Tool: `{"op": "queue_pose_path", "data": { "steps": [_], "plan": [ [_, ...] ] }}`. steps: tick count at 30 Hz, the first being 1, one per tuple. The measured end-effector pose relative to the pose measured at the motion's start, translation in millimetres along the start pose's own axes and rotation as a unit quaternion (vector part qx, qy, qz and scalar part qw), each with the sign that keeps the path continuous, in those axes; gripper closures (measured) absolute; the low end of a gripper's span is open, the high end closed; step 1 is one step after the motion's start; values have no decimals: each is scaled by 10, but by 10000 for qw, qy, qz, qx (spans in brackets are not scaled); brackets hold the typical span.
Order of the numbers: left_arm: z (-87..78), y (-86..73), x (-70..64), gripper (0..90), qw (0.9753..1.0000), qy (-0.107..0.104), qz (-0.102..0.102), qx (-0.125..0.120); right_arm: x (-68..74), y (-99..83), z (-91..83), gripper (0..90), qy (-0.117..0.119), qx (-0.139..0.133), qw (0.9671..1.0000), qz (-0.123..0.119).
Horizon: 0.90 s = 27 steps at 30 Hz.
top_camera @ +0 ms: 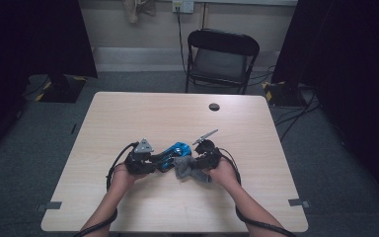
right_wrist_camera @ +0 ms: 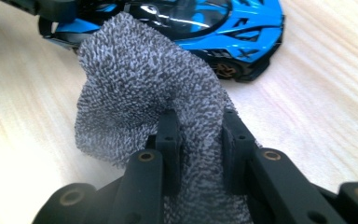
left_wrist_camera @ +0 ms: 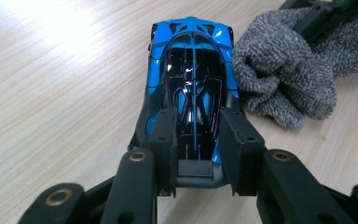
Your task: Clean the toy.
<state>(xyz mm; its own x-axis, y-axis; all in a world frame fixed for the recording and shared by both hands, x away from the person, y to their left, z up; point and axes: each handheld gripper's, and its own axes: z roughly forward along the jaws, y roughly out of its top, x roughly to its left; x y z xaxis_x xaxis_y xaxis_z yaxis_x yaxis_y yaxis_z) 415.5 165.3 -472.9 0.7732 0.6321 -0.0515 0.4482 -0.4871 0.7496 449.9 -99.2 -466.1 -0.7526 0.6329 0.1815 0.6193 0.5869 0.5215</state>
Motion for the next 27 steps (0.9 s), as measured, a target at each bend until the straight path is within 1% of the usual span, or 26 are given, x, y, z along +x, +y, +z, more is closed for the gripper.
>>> {"op": "queue_pose_path", "data": {
  "steps": [4, 12, 16, 18, 20, 23, 27],
  "plan": [
    [0, -1, -1, 673, 10000, 7, 5, -4, -50, -1, -12, 730, -40, -4, 10000, 78],
    [2, -2, 0, 673, 10000, -6, 11, -16, -119, 4, -28, 730, -121, -3, 9998, 156],
    [2, -2, 2, 673, 10000, -13, 18, -17, -163, -11, -43, 730, -150, -49, 9995, 260],
    [2, -4, 2, 673, 10000, -18, 10, -23, -185, -19, -50, 730, -161, -63, 9995, 276],
    [2, -5, 2, 673, 10000, -19, 5, -26, -219, -28, -64, 730, -181, -68, 9991, 365],
    [1, -6, 3, 673, 10000, -21, 0, -33, -252, -32, -74, 730, -198, -72, 9990, 404],
    [2, -9, 3, 673, 10000, -25, 1, -45, -285, -28, -95, 730, -316, -24, 9987, 411]
  ]
}}
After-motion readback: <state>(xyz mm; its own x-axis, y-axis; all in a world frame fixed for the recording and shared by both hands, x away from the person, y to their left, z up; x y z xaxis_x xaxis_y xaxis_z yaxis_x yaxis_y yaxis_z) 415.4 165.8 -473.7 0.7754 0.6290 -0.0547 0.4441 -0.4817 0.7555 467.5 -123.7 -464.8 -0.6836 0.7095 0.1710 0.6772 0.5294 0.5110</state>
